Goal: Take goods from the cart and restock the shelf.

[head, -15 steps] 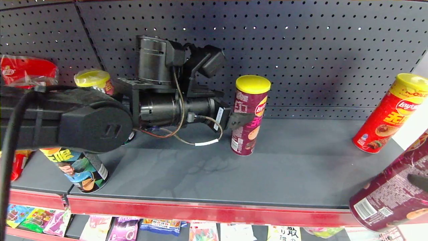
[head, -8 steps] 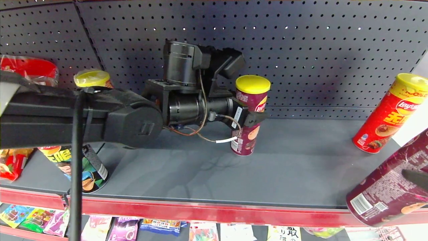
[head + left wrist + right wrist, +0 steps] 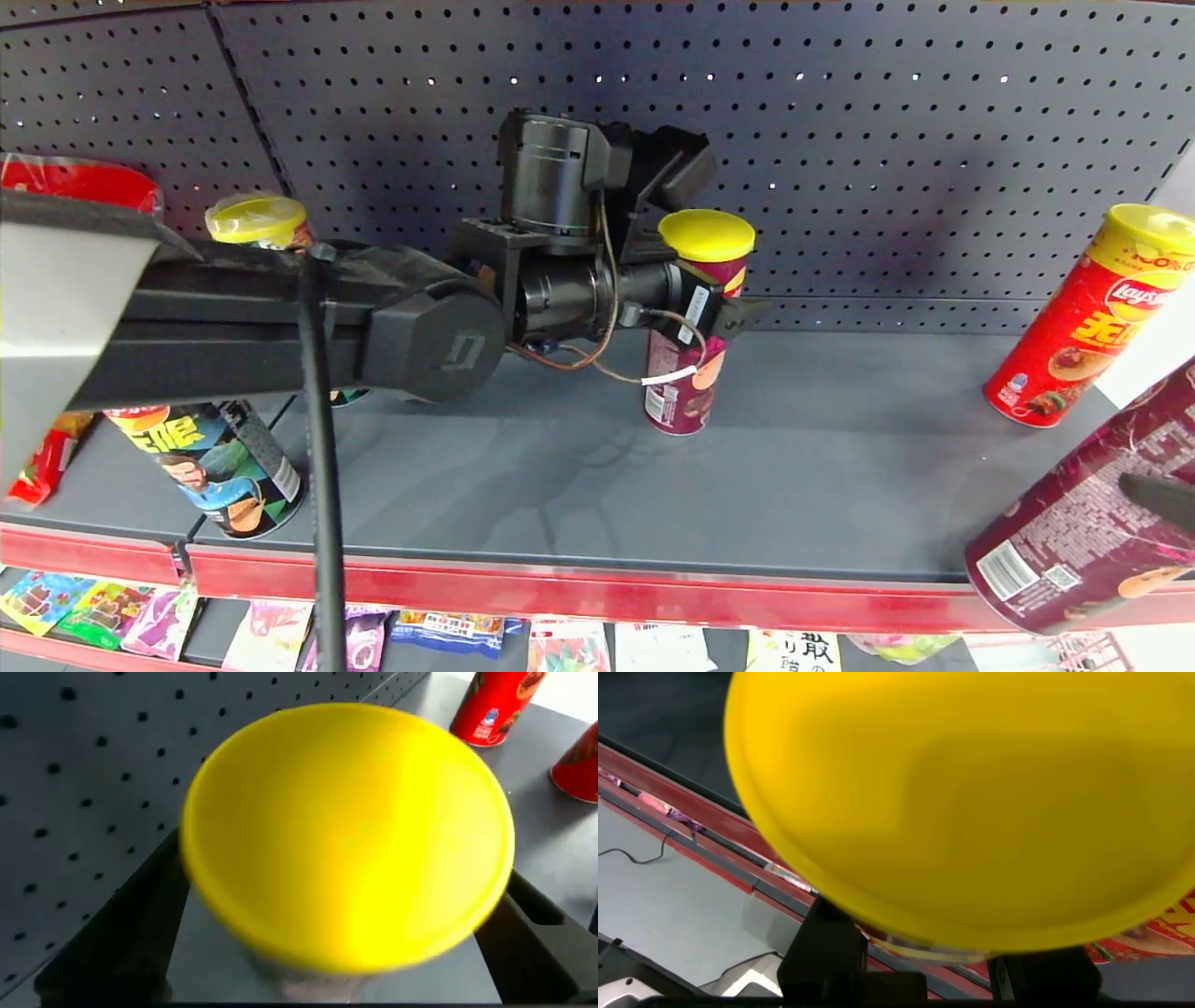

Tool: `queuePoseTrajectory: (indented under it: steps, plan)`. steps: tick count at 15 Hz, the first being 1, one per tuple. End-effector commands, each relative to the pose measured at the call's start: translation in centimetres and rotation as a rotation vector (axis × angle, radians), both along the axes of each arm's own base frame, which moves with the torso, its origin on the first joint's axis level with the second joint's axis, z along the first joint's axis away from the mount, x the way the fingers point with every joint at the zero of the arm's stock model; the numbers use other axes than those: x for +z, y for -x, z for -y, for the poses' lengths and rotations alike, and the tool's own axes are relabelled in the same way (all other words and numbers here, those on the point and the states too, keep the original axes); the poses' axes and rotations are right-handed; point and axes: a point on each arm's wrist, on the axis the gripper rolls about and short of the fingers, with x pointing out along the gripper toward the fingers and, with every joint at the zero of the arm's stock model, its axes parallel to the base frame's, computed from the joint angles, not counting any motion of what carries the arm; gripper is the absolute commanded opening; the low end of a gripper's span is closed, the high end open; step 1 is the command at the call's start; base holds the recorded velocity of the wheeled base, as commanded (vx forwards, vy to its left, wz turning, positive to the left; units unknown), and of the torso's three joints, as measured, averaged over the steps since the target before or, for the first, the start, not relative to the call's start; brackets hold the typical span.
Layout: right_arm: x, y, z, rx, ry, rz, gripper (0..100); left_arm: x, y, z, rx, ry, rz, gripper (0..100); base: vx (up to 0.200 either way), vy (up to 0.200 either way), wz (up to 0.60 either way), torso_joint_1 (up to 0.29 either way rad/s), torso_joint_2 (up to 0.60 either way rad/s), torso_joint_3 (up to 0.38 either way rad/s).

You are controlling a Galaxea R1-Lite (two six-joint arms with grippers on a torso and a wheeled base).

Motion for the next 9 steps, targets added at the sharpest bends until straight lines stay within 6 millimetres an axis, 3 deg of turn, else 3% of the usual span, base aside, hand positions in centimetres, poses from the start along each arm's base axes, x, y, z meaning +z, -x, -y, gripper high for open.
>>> queuePoseTrajectory:
  steps: [1,5,6,9]
  plan:
    - [0.01,0.00,-0.01,0.001,0.000,0.000,0,-0.54,-0.24,0.33,0.001,-0.008,-0.007,100,0.000,0.000,0.00,0.000,0.00,0.000]
    - [0.00,-0.04,-0.01,0.001,0.001,-0.001,0,-0.62,-0.22,0.79,0.010,-0.007,-0.001,100,0.000,0.000,0.00,0.000,0.00,0.000]
    - [0.00,-0.04,-0.01,0.002,0.002,-0.001,0,-0.63,-0.26,0.75,0.010,-0.008,-0.002,0,0.000,0.000,0.00,0.000,0.00,0.000]
    - [-0.02,-0.07,-0.02,0.002,0.002,-0.002,0,-0.60,-0.07,0.79,-0.034,-0.002,-0.011,0,0.000,0.000,0.00,0.000,0.00,0.000]
